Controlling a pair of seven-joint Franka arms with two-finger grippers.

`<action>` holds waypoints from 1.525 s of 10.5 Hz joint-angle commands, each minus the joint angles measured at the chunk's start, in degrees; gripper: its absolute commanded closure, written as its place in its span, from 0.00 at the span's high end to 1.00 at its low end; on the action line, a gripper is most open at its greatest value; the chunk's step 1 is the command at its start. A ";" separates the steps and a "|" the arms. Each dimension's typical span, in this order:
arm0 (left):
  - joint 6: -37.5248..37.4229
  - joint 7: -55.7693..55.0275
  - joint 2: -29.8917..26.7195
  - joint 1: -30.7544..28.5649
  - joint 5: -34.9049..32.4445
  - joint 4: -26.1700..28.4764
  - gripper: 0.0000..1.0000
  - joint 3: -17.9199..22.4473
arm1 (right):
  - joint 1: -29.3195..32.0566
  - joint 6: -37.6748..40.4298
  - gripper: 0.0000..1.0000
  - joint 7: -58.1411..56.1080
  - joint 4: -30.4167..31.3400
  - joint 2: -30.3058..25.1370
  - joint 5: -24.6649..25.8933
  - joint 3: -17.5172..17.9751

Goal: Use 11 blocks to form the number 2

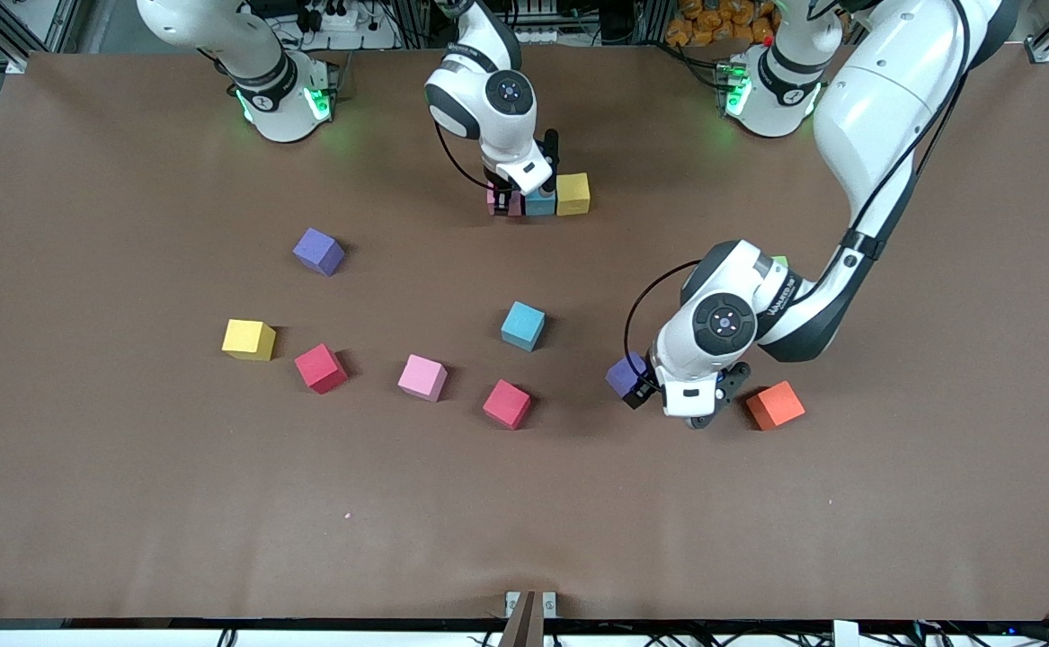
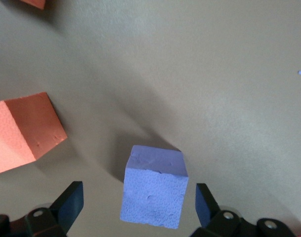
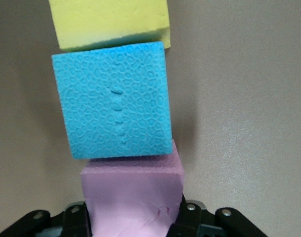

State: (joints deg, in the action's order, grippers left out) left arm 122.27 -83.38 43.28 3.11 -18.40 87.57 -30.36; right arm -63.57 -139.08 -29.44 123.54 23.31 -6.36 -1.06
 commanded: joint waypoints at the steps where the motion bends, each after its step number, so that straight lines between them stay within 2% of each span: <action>1: 2.34 -1.26 1.81 1.81 -1.12 -0.91 1.00 0.47 | -0.68 -0.40 0.52 1.75 -0.67 0.42 0.82 -0.26; 5: 3.75 -1.26 2.68 1.81 -1.47 -0.74 1.00 0.91 | -1.73 -0.31 0.53 3.77 -1.73 1.21 0.82 -0.26; 6: 3.93 -1.17 2.86 1.81 -1.55 -0.56 1.00 1.00 | -1.74 -0.31 0.59 3.77 -1.81 1.21 0.82 -0.26; 7: 4.02 -1.25 3.13 1.81 -2.08 -0.56 1.00 1.44 | -1.74 -0.66 0.83 3.77 -1.82 1.21 0.82 -0.26; 8: 4.11 -1.26 3.56 1.81 -2.34 -0.65 1.00 1.44 | -1.65 -1.10 1.00 3.77 -1.82 1.21 0.91 -0.26; 12: 5.17 -1.69 3.92 1.90 -2.26 -0.65 1.00 1.44 | -0.68 0.91 1.00 3.86 -1.73 -0.01 0.82 -0.43; 13: 5.17 -1.69 3.92 1.99 -2.26 -0.65 0.93 1.44 | -0.60 1.70 1.00 3.95 -1.73 -0.98 0.73 -0.52; 14: 5.17 -1.69 4.01 2.25 -2.17 -0.65 0.79 1.44 | -0.07 3.02 1.00 4.03 -1.81 -1.77 0.73 -0.61; 15: 5.17 -1.69 4.18 2.25 -2.17 -0.65 0.72 1.44 | 1.24 4.16 1.00 4.04 -1.82 -2.56 0.56 -0.61; 16: 5.17 -1.78 4.27 2.25 -2.26 -0.65 0.71 1.44 | 2.30 5.13 1.00 4.04 -1.82 -3.26 0.47 -0.61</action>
State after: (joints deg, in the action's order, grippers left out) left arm 127.07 -83.47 46.93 4.82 -18.94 87.57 -29.08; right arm -63.39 -136.13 -26.27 121.20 22.49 -6.36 -2.03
